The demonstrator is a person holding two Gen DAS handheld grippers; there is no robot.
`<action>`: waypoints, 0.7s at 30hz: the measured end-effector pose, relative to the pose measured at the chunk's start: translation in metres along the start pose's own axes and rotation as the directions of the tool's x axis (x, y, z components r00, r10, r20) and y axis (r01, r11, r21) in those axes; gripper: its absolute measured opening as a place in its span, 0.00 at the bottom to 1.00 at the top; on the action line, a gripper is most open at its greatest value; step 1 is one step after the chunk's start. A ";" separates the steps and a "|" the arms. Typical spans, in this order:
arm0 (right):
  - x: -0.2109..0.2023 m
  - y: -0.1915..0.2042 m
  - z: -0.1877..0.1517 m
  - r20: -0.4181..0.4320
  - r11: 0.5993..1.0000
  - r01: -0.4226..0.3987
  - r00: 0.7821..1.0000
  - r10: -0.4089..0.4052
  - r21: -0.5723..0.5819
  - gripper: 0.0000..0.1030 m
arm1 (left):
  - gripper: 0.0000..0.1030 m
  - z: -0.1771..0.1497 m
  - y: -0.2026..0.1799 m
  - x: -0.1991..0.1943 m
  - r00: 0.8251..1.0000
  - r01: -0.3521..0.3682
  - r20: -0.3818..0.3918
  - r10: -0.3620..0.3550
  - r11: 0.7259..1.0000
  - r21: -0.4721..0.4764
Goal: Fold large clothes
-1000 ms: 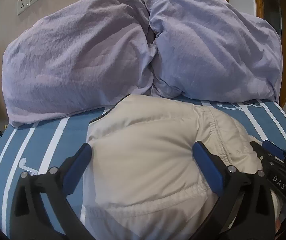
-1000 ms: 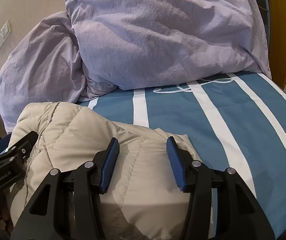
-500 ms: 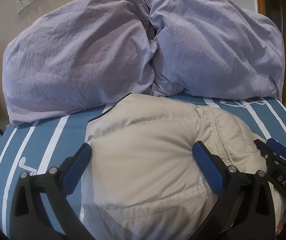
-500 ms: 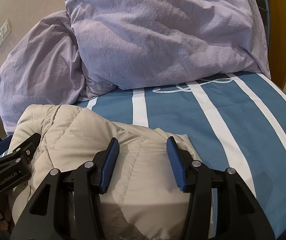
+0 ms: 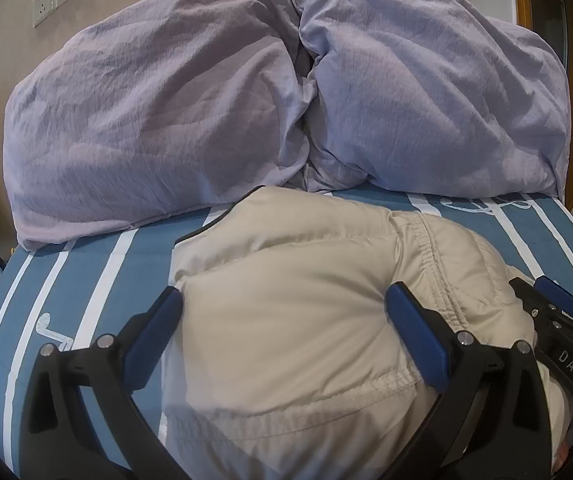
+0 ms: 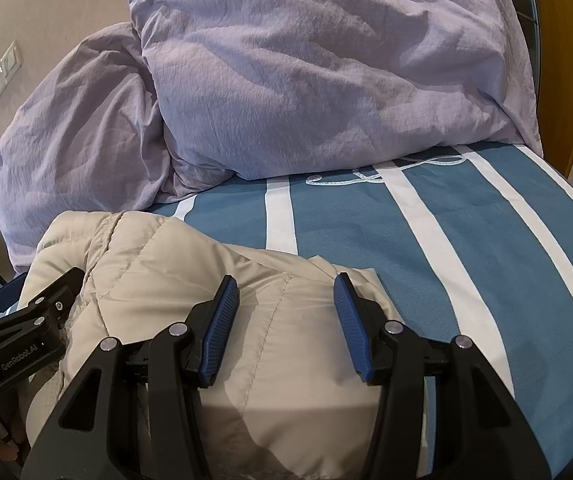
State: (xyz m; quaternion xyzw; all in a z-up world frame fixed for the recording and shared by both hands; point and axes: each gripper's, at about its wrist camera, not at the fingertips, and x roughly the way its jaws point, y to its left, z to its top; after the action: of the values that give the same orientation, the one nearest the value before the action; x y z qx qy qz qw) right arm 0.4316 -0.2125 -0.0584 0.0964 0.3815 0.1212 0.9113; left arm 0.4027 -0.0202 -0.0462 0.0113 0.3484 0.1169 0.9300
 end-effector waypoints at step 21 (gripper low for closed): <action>0.001 -0.001 0.000 -0.002 1.000 -0.005 1.000 0.005 0.001 0.51 | 0.98 0.001 -0.001 0.002 1.000 0.004 -0.009 -0.004 1.000 0.001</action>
State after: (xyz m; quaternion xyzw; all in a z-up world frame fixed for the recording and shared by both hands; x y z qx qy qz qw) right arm 0.4324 -0.2133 -0.0590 0.0979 0.3822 0.1234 0.9105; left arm 0.4053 -0.0206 -0.0470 0.0108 0.3526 0.1150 0.9286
